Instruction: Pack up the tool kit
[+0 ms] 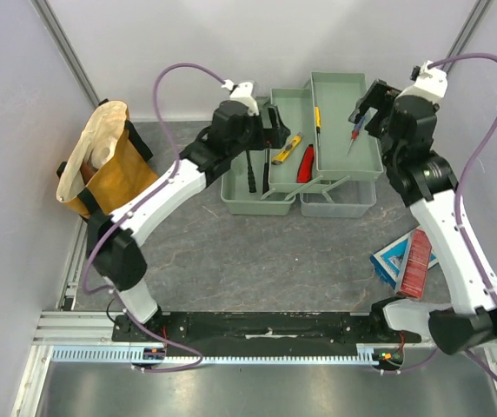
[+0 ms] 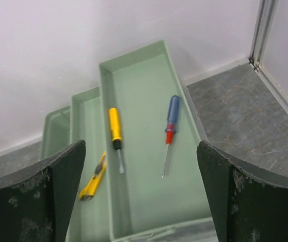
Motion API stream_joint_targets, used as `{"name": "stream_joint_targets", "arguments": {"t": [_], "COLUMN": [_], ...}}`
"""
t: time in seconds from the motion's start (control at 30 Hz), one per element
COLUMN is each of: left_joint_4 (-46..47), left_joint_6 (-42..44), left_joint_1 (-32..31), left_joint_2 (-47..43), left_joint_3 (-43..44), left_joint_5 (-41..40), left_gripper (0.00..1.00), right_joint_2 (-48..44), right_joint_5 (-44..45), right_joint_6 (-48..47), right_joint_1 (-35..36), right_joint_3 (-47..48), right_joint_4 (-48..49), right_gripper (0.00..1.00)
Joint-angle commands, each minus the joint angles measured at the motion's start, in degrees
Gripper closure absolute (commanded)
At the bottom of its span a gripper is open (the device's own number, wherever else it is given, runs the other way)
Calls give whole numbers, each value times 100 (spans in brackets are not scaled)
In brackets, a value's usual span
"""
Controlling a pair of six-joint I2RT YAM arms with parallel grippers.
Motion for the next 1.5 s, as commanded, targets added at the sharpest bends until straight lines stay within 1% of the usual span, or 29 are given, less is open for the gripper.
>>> {"name": "stream_joint_targets", "arguments": {"t": [0.0, 0.07, 0.13, 0.17, 0.2, 0.27, 0.3, 0.33, 0.47, 0.53, 0.6, 0.67, 0.7, 0.8, 0.9, 1.03, 1.07, 1.2, 1.3, 1.4, 1.47], "left_joint_4": [-13, -258, -330, -330, -321, -312, -312, -304, -260, -260, -294, -321, -347, -566, -629, -620, -576, -418, -427, -435, -427], "left_joint_6": [126, -67, -199, -252, -365, -471, -498, -507, -323, -261, -279, -349, -401, -490, -481, -455, -455, -472, -507, -507, -516], "left_joint_1": [378, 676, 1028, 1212, 1362, 1687, 1810, 1907, 2040, 2049, 2075, 2110, 2102, 2128, 2128, 2137, 2137, 2172, 2181, 2190, 2190], "left_joint_2": [-752, -946, -1122, -1193, -1228, -1194, -1158, -1062, -711, -544, -377, -227, -148, 63, 99, 178, 204, 344, 468, 547, 582], "left_joint_3": [-818, -1170, -1539, -1741, -1943, -2190, -2235, -2314, -2368, -2359, -2332, -2306, -2288, -2148, -2165, -2174, -2183, -2165, -2148, -2148, -2130], "left_joint_5": [-475, -256, 60, 235, 455, 920, 1157, 1421, 2082, 2171, 2205, 2250, 2241, 2206, 2092, 2196, 2284, 2679, 2751, 2786, 2838], "left_gripper": [1, 1, 1, 1, 3, 5, 8, 11, 16, 17, 18, 20, 21, 26, 27, 29, 31, 45, 48, 54, 58], "right_joint_2": [531, 812, 1023, 1129, 1243, 1611, 1787, 1989, 2535, 2632, 2624, 2589, 2589, 2668, 2799, 3002, 3037, 3160, 3291, 3380, 3389], "right_joint_5": [-1379, -1861, -2643, -3177, -3652, -4243, -4472, -4709, -5492, -5949, -6065, -6057, -6022, -5951, -5872, -5959, -5969, -6039, -6039, -5899, -5802], "right_joint_6": [256, 501, 747, 862, 950, 1082, 1100, 1083, 863, 898, 819, 626, 582, 511, 398, 178, 99, -130, -244, -280, -315], "right_joint_1": [-1261, -2165, -3097, -3485, -3758, -4225, -4357, -4463, -4517, -4517, -4465, -4342, -4280, -4183, -4122, -3955, -3911, -3709, -3621, -3577, -3542], "right_joint_3": [339, 278, -63, -274, -468, -741, -812, -908, -1155, -1339, -1454, -1489, -1489, -1393, -1375, -1515, -1550, -1595, -1568, -1551, -1524], "right_joint_4": [-178, -30, 277, 496, 716, 972, 1051, 1165, 1508, 1754, 1878, 1878, 1843, 1624, 1474, 1404, 1404, 1404, 1325, 1263, 1211], "right_gripper": [2, 2, 3, 11, 16, 30, 37, 41, 46, 45, 41, 37, 36, 37, 37, 40, 40, 41, 43, 48, 56]}}
